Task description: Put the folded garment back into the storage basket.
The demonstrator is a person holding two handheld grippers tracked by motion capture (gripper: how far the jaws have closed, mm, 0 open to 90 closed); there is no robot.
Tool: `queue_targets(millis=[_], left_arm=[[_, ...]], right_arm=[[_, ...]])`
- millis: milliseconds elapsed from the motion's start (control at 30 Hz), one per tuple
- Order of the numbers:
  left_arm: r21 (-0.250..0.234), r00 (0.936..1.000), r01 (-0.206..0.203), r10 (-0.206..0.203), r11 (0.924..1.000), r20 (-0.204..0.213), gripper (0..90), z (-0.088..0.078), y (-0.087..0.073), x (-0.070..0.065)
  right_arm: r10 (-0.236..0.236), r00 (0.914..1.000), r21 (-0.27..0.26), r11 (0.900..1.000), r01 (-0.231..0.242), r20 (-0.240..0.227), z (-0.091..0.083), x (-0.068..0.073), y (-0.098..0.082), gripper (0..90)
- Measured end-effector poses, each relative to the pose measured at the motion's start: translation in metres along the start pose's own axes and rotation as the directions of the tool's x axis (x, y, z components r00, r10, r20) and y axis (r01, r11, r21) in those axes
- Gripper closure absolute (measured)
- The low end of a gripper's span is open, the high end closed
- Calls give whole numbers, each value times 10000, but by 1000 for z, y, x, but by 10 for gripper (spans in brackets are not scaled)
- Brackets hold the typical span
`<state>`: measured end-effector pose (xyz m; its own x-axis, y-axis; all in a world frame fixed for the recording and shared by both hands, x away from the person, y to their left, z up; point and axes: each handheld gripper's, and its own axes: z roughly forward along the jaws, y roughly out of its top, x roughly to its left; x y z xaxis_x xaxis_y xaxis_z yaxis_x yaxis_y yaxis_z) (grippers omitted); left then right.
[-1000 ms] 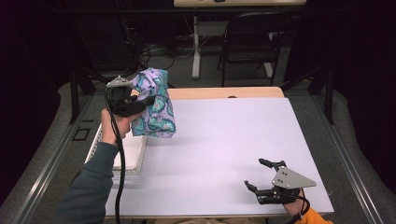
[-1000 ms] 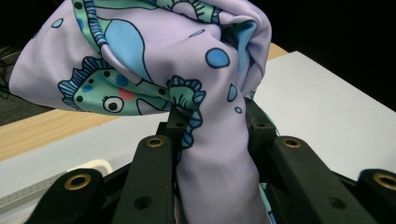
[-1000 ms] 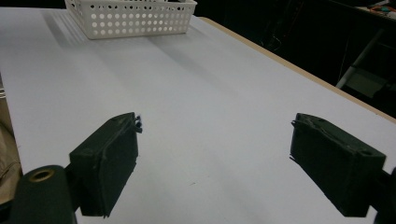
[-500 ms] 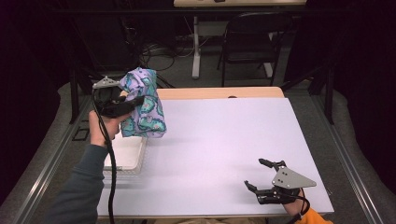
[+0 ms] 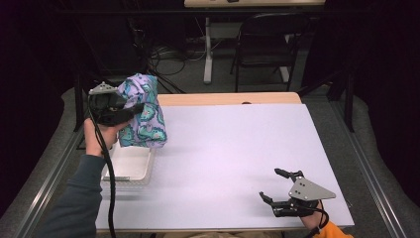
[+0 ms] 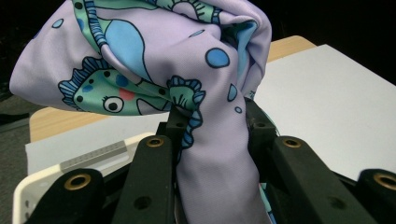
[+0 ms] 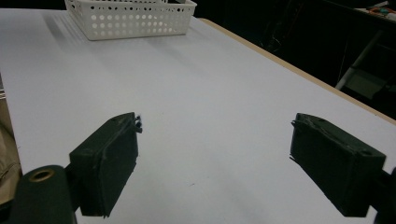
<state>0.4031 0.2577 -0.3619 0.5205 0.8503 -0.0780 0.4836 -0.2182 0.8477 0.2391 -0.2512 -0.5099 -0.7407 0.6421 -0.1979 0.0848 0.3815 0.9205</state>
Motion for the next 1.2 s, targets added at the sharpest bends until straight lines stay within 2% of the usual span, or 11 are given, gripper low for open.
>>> queue_targets(millis=[300, 867, 1200], left_arm=[[148, 9999, -16, 19, 9999, -155, 699, -12, -5, 12], [656, 9972, -481, 517, 9967, -540, 699, -25, -9, 21], [1168, 9967, -681, 728, 9908, -363, 699, -26, -16, 30]], right_arm=[[25, 10000, 47, 10000, -25, -5, 2, 0, 0, 145], [-26, 10000, -3, 10000, 26, 26, 1, 0, 1, 145], [-31, 10000, 28, 10000, 31, 38, 1, 0, 1, 145]])
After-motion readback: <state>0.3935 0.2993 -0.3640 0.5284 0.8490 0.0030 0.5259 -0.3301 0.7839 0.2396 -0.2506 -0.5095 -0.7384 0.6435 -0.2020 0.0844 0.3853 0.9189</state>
